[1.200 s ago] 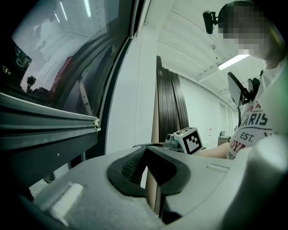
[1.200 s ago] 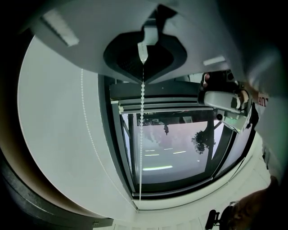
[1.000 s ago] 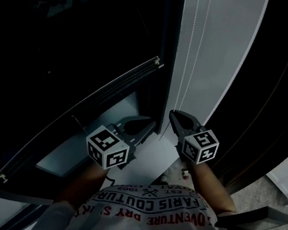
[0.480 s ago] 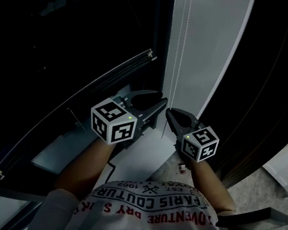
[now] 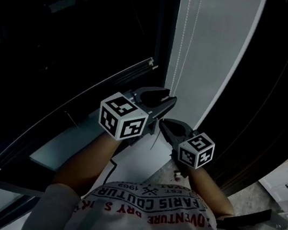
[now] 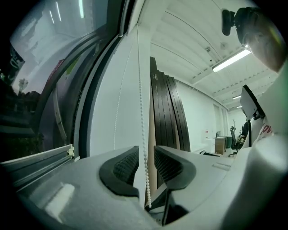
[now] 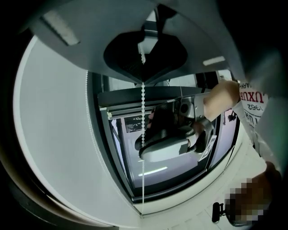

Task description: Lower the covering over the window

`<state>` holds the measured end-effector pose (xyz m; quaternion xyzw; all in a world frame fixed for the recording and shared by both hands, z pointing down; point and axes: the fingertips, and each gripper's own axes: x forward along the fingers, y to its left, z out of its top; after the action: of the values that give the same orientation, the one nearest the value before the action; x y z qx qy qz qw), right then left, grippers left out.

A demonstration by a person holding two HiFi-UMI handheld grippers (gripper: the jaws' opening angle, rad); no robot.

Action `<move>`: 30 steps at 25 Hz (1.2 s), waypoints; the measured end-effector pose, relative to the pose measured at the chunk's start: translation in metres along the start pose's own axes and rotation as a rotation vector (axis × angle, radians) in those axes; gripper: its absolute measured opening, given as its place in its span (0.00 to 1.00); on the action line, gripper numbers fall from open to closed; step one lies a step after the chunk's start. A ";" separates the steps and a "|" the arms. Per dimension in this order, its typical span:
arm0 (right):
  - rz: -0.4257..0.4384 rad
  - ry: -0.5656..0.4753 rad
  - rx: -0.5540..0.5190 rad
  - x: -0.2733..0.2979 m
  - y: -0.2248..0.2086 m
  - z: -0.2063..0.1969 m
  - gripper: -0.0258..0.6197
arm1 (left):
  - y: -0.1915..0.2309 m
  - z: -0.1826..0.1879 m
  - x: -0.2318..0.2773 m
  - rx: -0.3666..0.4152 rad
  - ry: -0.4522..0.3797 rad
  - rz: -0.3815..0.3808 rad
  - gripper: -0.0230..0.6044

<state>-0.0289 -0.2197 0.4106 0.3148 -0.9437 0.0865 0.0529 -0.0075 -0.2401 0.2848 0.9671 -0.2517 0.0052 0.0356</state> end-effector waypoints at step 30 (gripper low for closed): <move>0.053 0.238 0.020 -0.012 -0.015 -0.113 0.05 | -0.001 -0.106 0.019 -0.010 0.110 0.137 0.07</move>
<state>-0.0057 -0.2023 0.5212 0.2779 -0.9378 0.1342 0.1591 0.0106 -0.2414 0.3906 0.9457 -0.3151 0.0592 0.0540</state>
